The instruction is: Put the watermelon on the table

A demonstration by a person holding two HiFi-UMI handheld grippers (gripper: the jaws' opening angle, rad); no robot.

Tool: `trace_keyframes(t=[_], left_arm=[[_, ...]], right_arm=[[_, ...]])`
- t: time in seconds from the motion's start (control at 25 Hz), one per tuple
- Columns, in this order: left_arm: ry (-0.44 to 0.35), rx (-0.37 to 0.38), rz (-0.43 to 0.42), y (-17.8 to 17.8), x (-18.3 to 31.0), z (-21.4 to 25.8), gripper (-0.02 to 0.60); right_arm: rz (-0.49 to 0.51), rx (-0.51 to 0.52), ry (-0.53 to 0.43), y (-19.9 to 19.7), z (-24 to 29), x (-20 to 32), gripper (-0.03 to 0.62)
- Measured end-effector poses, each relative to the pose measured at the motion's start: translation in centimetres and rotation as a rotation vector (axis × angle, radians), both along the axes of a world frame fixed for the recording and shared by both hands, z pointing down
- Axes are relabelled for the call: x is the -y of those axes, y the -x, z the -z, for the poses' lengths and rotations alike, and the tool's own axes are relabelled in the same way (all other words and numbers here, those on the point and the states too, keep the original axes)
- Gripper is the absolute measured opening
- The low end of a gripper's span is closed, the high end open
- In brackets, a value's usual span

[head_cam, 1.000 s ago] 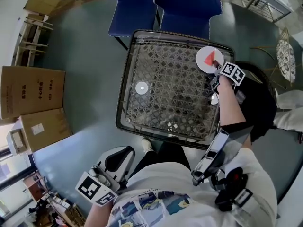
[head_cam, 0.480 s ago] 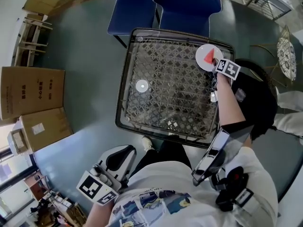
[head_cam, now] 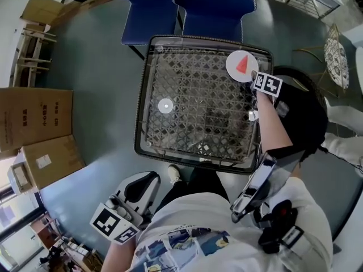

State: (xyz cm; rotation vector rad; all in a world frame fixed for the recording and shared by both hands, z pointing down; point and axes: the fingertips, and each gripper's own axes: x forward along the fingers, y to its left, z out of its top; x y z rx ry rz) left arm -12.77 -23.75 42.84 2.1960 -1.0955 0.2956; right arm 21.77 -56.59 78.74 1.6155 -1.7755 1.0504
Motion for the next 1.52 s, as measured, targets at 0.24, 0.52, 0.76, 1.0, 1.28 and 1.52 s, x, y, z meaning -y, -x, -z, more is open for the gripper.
trace_keyframes(t=[0.24, 0.52, 0.76, 1.0, 1.28, 1.52], left_arm=[[-0.061, -0.023, -0.047, 0.0, -0.6, 1.0, 0.026], [-0.141, -0.024, -0.076, 2.4, -1.9, 2.5, 0.026], [-0.203, -0.012, -0.125, 5.7, -4.4, 3.9, 0.026], [-0.222, -0.004, -0.184, 9.2, -8.5, 3.6, 0.02], [-0.233, -0.042, -0.255, 12.3, -13.6, 3.5, 0.009], [-0.237, -0.047, -0.291, 14.6, -18.0, 3.0, 0.009]], right_arm=[[0.062, -0.01, -0.016, 0.8, 3.0, -2.8, 0.173], [0.185, -0.032, -0.082, 3.4, 9.8, -8.1, 0.172], [0.273, -0.019, -0.128, 8.2, 15.7, -16.7, 0.037], [0.412, -0.011, -0.158, 15.8, 20.1, -27.1, 0.011], [0.531, -0.003, -0.233, 24.6, 25.3, -37.5, 0.011], [0.619, 0.003, -0.299, 30.8, 27.7, -45.1, 0.011]])
